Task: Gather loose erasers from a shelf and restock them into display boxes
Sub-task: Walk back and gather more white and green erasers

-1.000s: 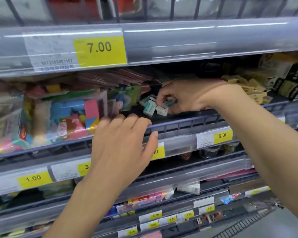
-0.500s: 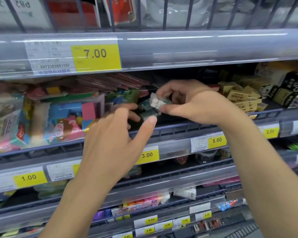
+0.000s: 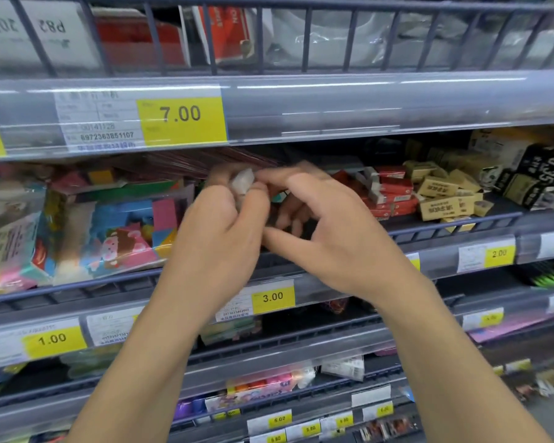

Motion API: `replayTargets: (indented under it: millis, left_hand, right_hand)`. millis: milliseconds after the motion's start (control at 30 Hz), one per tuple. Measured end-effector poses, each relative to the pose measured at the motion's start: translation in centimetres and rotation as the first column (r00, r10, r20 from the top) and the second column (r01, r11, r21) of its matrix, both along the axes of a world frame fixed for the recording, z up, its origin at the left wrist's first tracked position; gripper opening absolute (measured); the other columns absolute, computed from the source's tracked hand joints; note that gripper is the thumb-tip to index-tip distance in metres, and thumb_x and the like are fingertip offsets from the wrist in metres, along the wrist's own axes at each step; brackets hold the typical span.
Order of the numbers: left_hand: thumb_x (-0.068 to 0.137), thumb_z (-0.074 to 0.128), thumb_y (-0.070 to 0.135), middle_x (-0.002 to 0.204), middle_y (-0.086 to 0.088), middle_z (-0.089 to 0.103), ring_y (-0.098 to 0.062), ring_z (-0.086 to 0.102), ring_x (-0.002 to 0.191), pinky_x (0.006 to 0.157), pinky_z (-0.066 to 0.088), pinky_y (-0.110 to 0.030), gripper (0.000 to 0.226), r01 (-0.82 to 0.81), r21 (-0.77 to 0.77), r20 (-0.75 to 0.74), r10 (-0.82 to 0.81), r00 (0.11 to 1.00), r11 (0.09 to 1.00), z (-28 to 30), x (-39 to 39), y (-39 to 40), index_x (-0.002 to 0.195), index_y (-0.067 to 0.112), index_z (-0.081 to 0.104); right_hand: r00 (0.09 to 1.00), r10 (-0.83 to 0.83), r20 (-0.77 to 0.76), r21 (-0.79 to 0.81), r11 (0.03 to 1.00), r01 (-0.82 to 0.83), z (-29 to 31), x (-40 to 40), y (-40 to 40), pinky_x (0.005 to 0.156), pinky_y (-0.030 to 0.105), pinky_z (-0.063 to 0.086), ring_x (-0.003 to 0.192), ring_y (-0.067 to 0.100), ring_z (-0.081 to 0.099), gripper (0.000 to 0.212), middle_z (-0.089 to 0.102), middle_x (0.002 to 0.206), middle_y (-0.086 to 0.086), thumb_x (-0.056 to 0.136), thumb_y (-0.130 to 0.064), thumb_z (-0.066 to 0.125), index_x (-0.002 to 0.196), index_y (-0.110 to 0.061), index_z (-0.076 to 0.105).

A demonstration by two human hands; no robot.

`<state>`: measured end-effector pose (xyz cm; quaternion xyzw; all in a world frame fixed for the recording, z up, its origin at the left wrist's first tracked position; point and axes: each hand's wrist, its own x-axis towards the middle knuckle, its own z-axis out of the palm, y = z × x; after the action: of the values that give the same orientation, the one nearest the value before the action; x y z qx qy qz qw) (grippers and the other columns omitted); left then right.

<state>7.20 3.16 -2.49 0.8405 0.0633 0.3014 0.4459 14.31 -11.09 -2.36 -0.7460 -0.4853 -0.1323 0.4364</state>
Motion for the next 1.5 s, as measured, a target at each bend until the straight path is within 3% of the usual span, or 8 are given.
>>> replayTargets:
  millis: [233, 433, 667, 800, 933, 1100, 1367, 1500]
  left_hand:
    - [0.067, 0.052, 0.05, 0.055, 0.004, 0.064, -0.027, 0.064, 0.06, 0.073, 0.061, -0.054, 0.032, -0.078, -0.089, -0.043, 0.074, 0.996, 0.993, 0.2, -0.4, 2.9, 0.089, 0.032, 0.067]
    - [0.089, 0.058, 0.051, 0.083, 0.001, 0.069, -0.027, 0.069, 0.076, 0.076, 0.061, -0.048, 0.022, -0.05, 0.0, -0.084, 0.05, 0.995, 0.999, -0.3, -0.4, 3.0, 0.106, 0.037, 0.056]
    - [0.084, 0.073, 0.052, 0.083, -0.007, 0.068, -0.017, 0.064, 0.068, 0.064, 0.052, -0.044, 0.045, -0.053, 0.12, -0.178, 0.074, 0.981, 0.991, -0.3, -0.8, 2.9, 0.112, 0.027, 0.048]
    - [0.078, 0.07, 0.065, 0.08, 0.002, 0.065, -0.004, 0.06, 0.069, 0.05, 0.047, -0.027, 0.058, -0.062, 0.133, -0.184, 0.086, 0.979, 0.989, -0.4, -1.0, 2.7, 0.116, 0.032, 0.041]
    - [0.069, 0.063, 0.083, 0.064, 0.0, 0.066, -0.01, 0.061, 0.055, 0.045, 0.048, -0.031, 0.066, -0.109, -0.041, -0.112, 0.103, 0.988, 0.993, 0.3, -1.1, 2.2, 0.101, 0.028, 0.049]
    - [0.083, 0.069, 0.068, 0.044, 0.002, 0.057, -0.015, 0.05, 0.041, 0.042, 0.041, -0.031, 0.057, -0.101, -0.118, -0.08, 0.092, 0.993, 0.988, 0.3, -0.3, 1.6, 0.069, 0.019, 0.044]
    - [0.086, 0.054, 0.053, 0.062, 0.011, 0.073, 0.002, 0.066, 0.061, 0.049, 0.041, -0.014, 0.026, 0.014, -0.131, -0.119, -0.03, 0.992, 0.991, -0.5, 0.2, 2.7, 0.109, 0.042, 0.049]
    - [0.093, 0.067, 0.043, 0.062, 0.008, 0.069, -0.004, 0.059, 0.049, 0.048, 0.045, -0.02, 0.018, 0.029, -0.137, -0.086, -0.041, 0.995, 0.99, -0.8, 0.1, 3.0, 0.094, 0.053, 0.052]
  right_hand:
    - [0.981, -0.181, 0.074, -0.475, 0.858, 0.194, 1.6, 6.1, -1.3, 0.097, 0.035, 0.048, 0.106, 0.015, 0.058, 0.039, 0.059, 0.123, -0.008, 0.093, -0.019, 0.067, 0.13, -0.033, 0.063]
    - [0.99, -0.14, 0.002, -0.739, 0.667, 0.095, 1.3, 7.9, 1.1, 0.086, 0.024, 0.042, 0.105, 0.011, 0.054, 0.041, 0.053, 0.122, -0.015, 0.094, -0.034, 0.067, 0.134, -0.035, 0.058]
    - [0.975, -0.18, -0.131, -0.717, 0.696, 0.032, 0.9, 8.3, 1.6, 0.068, 0.02, 0.045, 0.082, 0.001, 0.061, 0.035, 0.063, 0.092, -0.021, 0.084, -0.032, 0.072, 0.118, -0.032, 0.066]
    - [0.949, -0.171, -0.265, -0.443, 0.896, 0.038, 0.8, 7.1, 0.5, 0.064, 0.012, 0.043, 0.077, 0.0, 0.061, 0.029, 0.067, 0.093, -0.017, 0.08, -0.024, 0.075, 0.106, -0.036, 0.068]
    - [0.93, 0.103, -0.352, 0.048, 0.995, -0.092, 0.6, 3.2, 0.4, 0.079, 0.029, 0.055, 0.087, 0.017, 0.067, 0.028, 0.072, 0.096, -0.001, 0.082, -0.022, 0.074, 0.109, -0.027, 0.07]
    - [0.904, 0.187, -0.385, 0.206, 0.972, -0.114, 0.0, 0.2, 2.6, 0.077, 0.053, 0.057, 0.087, 0.032, 0.068, 0.034, 0.071, 0.096, 0.01, 0.078, -0.012, 0.07, 0.106, -0.031, 0.065]
    - [0.962, 0.093, -0.257, 0.02, 0.996, -0.091, 1.0, 2.8, 1.4, 0.079, 0.032, 0.056, 0.091, 0.01, 0.067, 0.038, 0.069, 0.1, -0.009, 0.081, -0.023, 0.075, 0.115, -0.035, 0.064]
    - [0.98, -0.186, -0.071, -0.394, 0.908, 0.144, 1.6, 7.1, 1.1, 0.071, 0.008, 0.04, 0.082, -0.017, 0.056, 0.041, 0.061, 0.096, -0.029, 0.088, -0.023, 0.072, 0.121, -0.043, 0.061]
